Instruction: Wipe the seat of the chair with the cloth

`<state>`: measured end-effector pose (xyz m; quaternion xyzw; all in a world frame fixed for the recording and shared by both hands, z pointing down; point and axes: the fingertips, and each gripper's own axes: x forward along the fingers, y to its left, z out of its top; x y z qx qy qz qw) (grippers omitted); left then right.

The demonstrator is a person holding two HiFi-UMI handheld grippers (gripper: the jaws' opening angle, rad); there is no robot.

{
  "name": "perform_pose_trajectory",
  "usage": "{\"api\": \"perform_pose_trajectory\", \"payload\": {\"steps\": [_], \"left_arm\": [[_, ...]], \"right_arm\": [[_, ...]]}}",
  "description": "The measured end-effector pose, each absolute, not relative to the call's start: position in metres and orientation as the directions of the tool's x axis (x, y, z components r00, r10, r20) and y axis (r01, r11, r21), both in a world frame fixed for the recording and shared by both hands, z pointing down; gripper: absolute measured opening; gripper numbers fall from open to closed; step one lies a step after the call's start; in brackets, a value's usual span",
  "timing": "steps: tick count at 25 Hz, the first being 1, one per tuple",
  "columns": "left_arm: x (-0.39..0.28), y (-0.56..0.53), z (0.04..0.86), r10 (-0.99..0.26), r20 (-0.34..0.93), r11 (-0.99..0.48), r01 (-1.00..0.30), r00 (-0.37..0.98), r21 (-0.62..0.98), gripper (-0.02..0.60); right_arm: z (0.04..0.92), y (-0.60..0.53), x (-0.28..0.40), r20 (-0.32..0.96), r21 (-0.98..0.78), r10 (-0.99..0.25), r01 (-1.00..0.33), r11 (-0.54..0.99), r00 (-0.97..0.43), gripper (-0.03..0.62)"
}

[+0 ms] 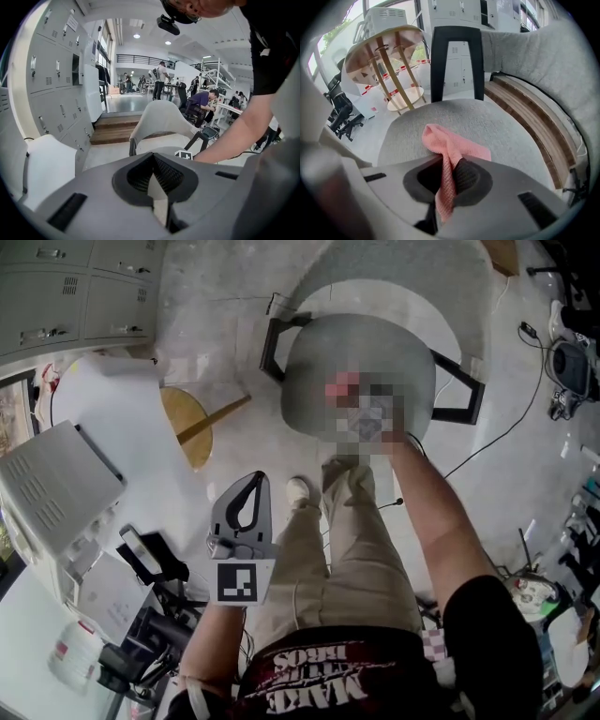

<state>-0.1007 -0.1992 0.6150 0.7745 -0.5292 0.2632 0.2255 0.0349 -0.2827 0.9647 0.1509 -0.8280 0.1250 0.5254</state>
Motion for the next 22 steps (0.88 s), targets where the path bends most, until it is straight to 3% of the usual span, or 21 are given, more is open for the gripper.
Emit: {"api": "perform_pose_trajectory", "payload": {"steps": [15,18,22], "left_arm": [[-0.087,-0.192,0.598,-0.699,0.629,-0.397,-0.916,0.341,0.056,0.005],[-0.089,-0.188,0.59,-0.719,0.61,-0.382,-0.923,0.333,0.054,0.006],[-0.086,-0.177,0.586,-0.71,0.619,-0.392,-0.919,0.336,0.049,0.006]], "right_arm": [[0.969,-0.269,0.192,0.975,-0.062,-0.091,-0.635,0.77,-0.205,0.031],[0.958,-0.271,0.178,0.97,-0.056,-0.121,-0.678,0.733,-0.211,0.031],[0.936,-0.256,0.095,0.907,-0.186,-0.122,-0.646,0.74,-0.402,0.031]]}}
